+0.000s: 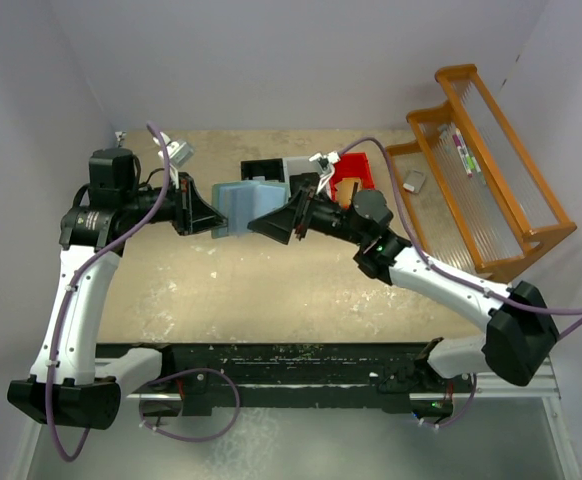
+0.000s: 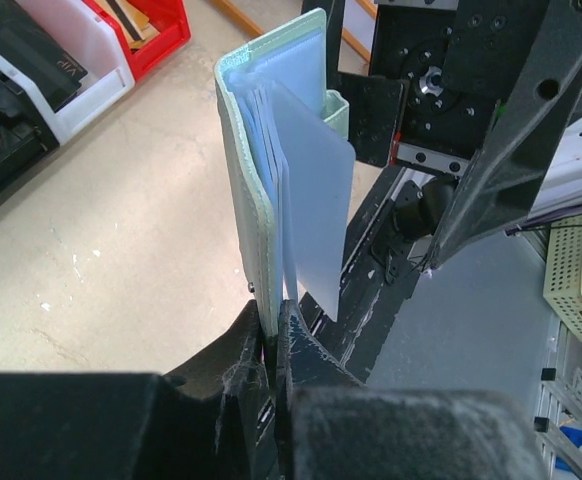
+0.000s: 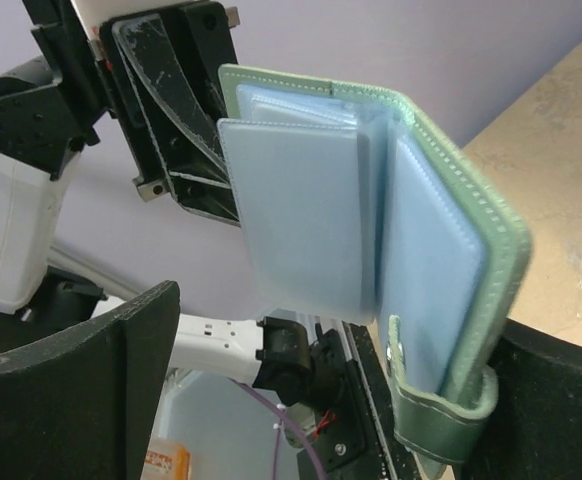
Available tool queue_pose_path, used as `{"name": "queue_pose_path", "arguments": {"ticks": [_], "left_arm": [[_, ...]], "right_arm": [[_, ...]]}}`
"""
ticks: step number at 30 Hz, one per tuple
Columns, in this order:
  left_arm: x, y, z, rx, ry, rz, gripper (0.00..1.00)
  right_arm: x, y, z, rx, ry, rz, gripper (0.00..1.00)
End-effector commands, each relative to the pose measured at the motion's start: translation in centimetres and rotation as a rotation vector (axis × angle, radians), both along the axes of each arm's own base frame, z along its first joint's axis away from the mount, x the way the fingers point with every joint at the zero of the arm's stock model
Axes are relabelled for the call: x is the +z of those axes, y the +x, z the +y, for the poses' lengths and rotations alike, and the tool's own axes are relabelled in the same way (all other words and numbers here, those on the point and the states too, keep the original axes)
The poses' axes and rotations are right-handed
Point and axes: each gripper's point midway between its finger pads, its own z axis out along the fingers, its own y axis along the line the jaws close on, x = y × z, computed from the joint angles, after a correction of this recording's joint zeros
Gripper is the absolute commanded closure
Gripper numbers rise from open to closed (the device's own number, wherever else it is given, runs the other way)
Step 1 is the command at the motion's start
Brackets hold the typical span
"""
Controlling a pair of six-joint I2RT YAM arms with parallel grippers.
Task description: Take the credit cards out of the card holder
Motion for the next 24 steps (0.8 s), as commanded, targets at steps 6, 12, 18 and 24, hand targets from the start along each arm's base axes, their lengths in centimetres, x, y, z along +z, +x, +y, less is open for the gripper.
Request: {"name": "queue_pose_path", "arguments": {"ticks": [6,12,18,24], "left_arm": [[1.3,0.8,0.7,0.047,0.056,-0.122,1.00],[0.9,1.0,1.2,0.058,0.102,-0.160,1.00],[0.9,0.8,1.2,0.050,0.105,-0.164,1.00],[1.7,-0.3,0.4,-0.007,0.048,-0.138,1.00]], "right_arm": [[1.8,1.3,2.7,-0.128,-0.027,-0.082,0.00],[0.8,2.8,3.1,-0.243,-0.043,-0.011,0.00],[0.5,2.7,3.6,-0.223,-0.031,-0.002,0.01],[-0.8,3.9,3.4,-0.289,-0.082,0.030,0.08]]}}
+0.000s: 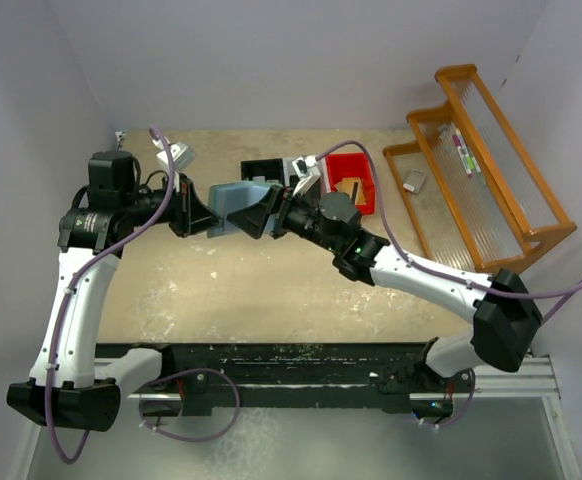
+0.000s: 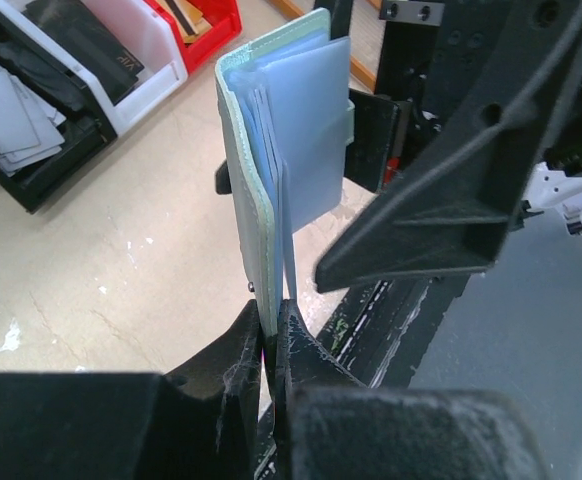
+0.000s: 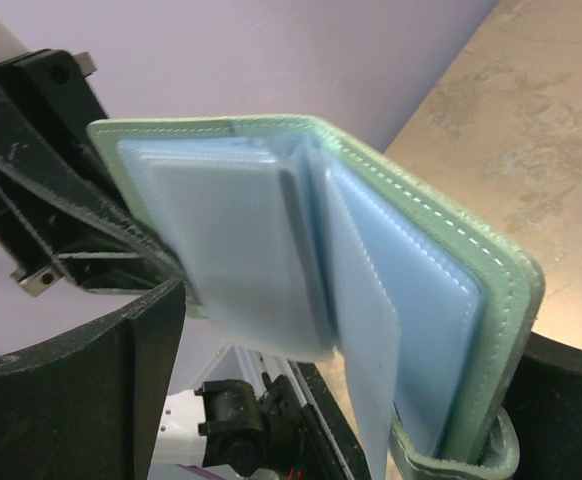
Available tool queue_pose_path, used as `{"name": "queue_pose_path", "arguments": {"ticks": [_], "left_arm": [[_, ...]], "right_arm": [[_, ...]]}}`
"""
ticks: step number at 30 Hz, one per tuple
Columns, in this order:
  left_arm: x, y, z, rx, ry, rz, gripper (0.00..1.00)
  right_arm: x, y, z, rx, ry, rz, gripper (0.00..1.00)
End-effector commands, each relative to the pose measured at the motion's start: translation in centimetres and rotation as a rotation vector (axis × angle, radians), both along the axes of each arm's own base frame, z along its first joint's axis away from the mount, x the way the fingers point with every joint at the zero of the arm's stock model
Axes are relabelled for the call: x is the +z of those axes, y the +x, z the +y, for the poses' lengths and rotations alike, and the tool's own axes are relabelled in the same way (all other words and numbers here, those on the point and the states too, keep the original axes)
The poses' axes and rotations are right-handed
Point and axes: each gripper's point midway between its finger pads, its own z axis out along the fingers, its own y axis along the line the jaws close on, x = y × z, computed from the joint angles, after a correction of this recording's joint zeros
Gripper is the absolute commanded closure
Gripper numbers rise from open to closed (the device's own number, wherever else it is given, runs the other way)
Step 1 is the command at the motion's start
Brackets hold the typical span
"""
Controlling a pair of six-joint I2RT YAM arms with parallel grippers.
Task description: Take the credit cards out of the card holder
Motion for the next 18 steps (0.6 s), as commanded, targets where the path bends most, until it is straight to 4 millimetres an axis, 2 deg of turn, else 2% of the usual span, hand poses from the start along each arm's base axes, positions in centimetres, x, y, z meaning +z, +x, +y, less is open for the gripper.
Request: {"name": "queue_pose_path", "arguments": {"ticks": [1,6,9,12,15,18], "left_arm": [[3.0,-1.3,-1.0,-0.075,-0.058,-0.069,1.00],[4.0,-2.1,-1.5,-0.111,-0.102,-0.056,1.00],[4.6,-2.7,-1.9,-0.138,-0.142,-0.034,1.00],[4.8,-2.4,-1.8,-0.126,-0.140,-0.038,1.00],[4.6,-2.1,-1.7,-0.108,-0.130,-0.036,1.00],[4.7,-2.2,-1.8,-0.114,-0.135,-0.029,1.00]], "right_arm": [[1.6,1.3,-0.2,-0.074,0.006,-0.025,0.09],[0.3,2.2,-1.2,-0.143,-0.037,-0.013,0.13],[0.1,2.2,-1.6,-0.158,-0.051,-0.019,0.15],[0.0,2.0,-2.1,-0.167,-0.070,-0.010,0.16],[0.1,1.4,-2.8,-0.161,-0.085,-0.011,0.13],[0.3,1.7,-4.5,-0.225,-0.128,-0.028,0.07]]}}
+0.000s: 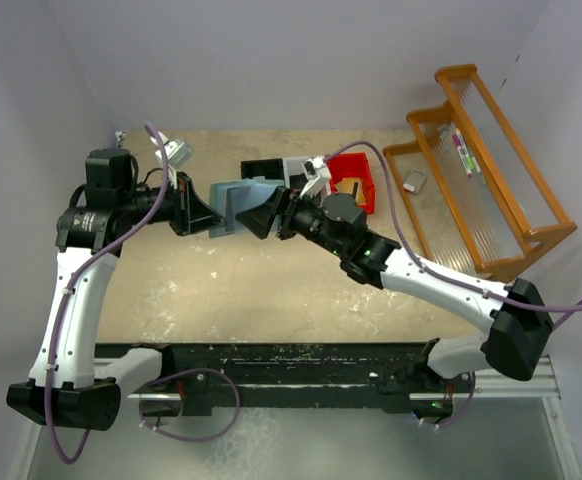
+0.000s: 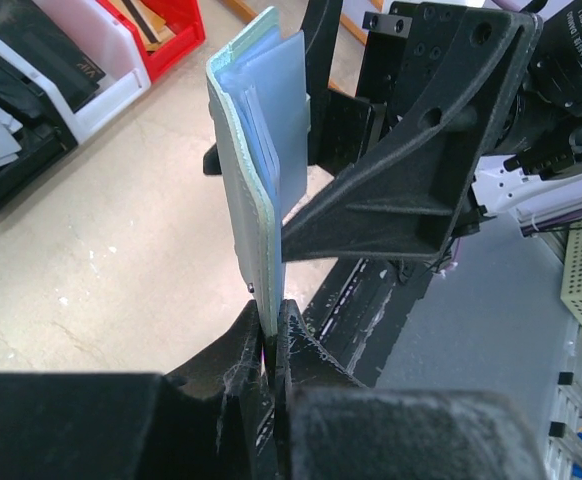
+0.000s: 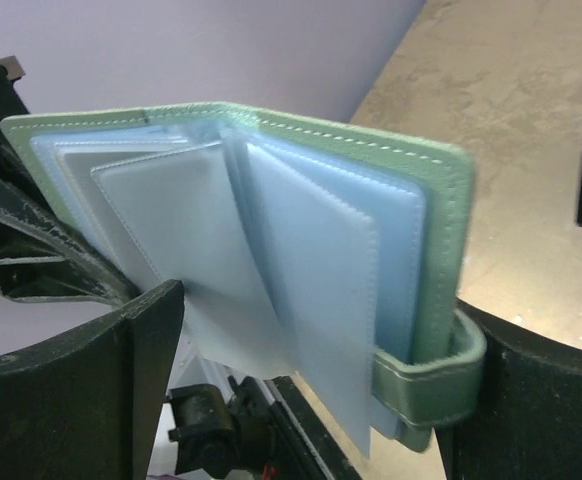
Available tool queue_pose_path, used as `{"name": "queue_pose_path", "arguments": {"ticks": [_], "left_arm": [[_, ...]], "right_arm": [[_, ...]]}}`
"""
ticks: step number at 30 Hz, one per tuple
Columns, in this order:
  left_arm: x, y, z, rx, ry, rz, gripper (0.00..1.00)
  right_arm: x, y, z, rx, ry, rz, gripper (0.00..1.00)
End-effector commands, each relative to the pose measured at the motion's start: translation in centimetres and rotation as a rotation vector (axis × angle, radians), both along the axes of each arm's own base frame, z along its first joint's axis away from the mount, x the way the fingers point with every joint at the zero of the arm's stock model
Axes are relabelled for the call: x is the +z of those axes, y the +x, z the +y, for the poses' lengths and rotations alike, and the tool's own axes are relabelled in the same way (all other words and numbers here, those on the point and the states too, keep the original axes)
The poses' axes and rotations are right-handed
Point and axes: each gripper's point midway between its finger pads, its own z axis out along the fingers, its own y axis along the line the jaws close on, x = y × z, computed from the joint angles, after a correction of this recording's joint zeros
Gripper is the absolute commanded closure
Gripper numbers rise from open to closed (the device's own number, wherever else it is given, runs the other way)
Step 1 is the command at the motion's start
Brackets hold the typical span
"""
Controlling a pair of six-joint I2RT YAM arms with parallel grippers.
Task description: Take the credit cards out of the card holder
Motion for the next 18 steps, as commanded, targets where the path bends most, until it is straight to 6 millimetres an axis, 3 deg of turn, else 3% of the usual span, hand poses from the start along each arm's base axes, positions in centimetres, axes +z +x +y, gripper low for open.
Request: {"name": "queue_pose_path", "arguments": {"ticks": [1,7,12,14,16,18], "left_arm": [[3.3,-1.4,-1.0,-0.083,-0.073,-0.068,1.00],[3.2,-1.3,-1.1,-0.084,-0.076,-0.059,1.00],[3.0,-1.0,-1.0,-0.073,-0.066,-0.058,1.00],[2.9,-1.0,-1.0,-0.071,-0.064,-0.056,1.00],[2.7,-0.8,-0.9,-0.063,-0.060,-0.051,1.00],[2.5,-0.6,-0.8,-0.055,-0.055,-0.048,1.00]], "right_arm": [[1.2,1.0,-3.2,-0.127,-0.063,-0.058,0.06],[1.2,1.6,-6.4,-0.252,-0.142,-0.068,0.00],[2.1,0.9,-8.6,-0.287,-0.140,-0.089,0.00],[3.0,0.3,-9.0,-0.279,-0.118,-0.100,0.00],[2.3,-0.4,-8.9,-0.245,-0.118,-0.102,0.00],[3.0,-1.1,-8.5,-0.198,-0.082,-0.138,0.00]]}}
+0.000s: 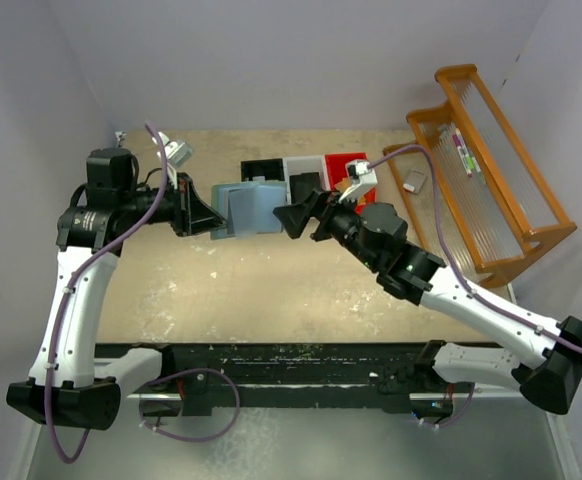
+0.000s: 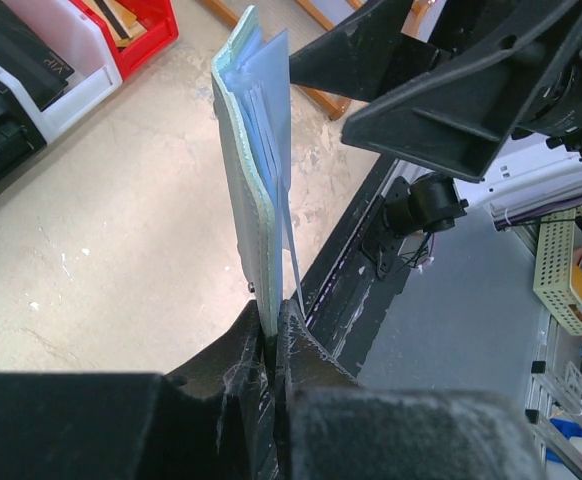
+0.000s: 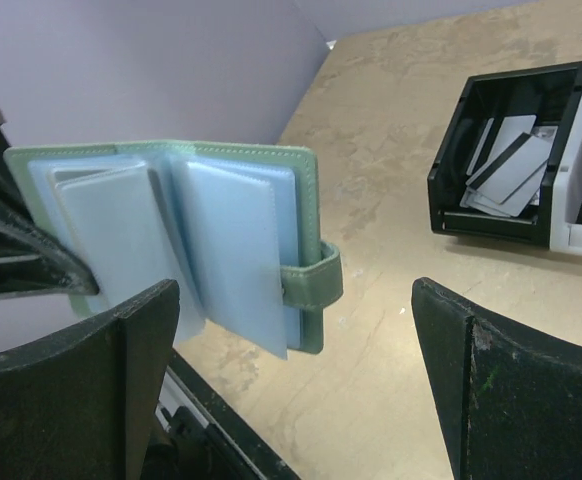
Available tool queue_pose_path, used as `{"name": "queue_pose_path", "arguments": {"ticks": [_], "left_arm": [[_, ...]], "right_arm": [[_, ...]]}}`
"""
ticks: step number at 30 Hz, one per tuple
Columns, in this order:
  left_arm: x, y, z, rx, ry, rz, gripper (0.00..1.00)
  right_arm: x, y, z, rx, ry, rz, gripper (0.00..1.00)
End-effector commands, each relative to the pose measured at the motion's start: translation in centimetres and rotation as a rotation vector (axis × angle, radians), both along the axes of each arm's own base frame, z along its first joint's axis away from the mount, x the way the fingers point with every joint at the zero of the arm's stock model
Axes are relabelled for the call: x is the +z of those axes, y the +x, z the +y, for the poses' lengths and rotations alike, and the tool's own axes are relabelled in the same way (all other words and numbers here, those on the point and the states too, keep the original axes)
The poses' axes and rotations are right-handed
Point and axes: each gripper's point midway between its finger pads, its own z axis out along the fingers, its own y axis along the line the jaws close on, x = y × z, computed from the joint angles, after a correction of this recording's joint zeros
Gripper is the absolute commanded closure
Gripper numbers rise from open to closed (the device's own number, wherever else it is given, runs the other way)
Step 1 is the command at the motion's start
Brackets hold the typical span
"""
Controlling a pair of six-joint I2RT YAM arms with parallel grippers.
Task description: Take the credit cards out of the card holder
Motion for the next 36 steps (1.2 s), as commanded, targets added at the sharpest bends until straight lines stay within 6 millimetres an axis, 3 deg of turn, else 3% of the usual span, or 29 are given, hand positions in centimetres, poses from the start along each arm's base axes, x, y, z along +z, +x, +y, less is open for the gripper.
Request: {"name": "queue_pose_path", "arguments": {"ticks": [1,5,9,13,15,22,27,30,36], "left_arm": [[1.9,0.4,-0.2,-0.004,-0.006,-0.080,1.00],[1.0,1.6,0.5,0.053,0.044,-0.081,1.00],[-0.7,3.9,2.5,0.194,0.163,-0.086,1.00],[-1.7,5.1,3.9,0.273,0.236,-0.084,1.00],[-1.7,5.0,3.8,0.270,0.233,-0.081,1.00],[-1.4,4.8,3.7,0.259,0.230,-0.078,1.00],[-0.8,3.9,2.8,0.209,0.182,-0.074,1.00],[-0.2,3.0,1.9,0.146,0.133,-0.060,1.00],[1.1,1.6,0.8,0.076,0.065,-0.050,1.00]], "right_arm": [[2.0,-1.1,-0.1,0.057,0.047,-0.111,0.00],[3.5,-2.9,1.9,0.205,0.144,-0.195,0.00],[3.4,-1.9,2.9,0.170,0.139,-0.202,0.00],[3.6,0.0,4.1,0.017,-0.002,-0.200,0.00],[2.4,0.8,5.2,-0.045,-0.116,-0.170,0.00],[1.1,1.2,8.4,-0.117,-0.256,-0.200,0.00],[0.1,1.6,8.7,-0.127,-0.290,-0.191,0.00],[-1.5,1.4,9.1,-0.100,-0.332,-0.160,0.00],[-2.6,2.2,6.4,-0.198,-0.394,-0.140,0.00]]}}
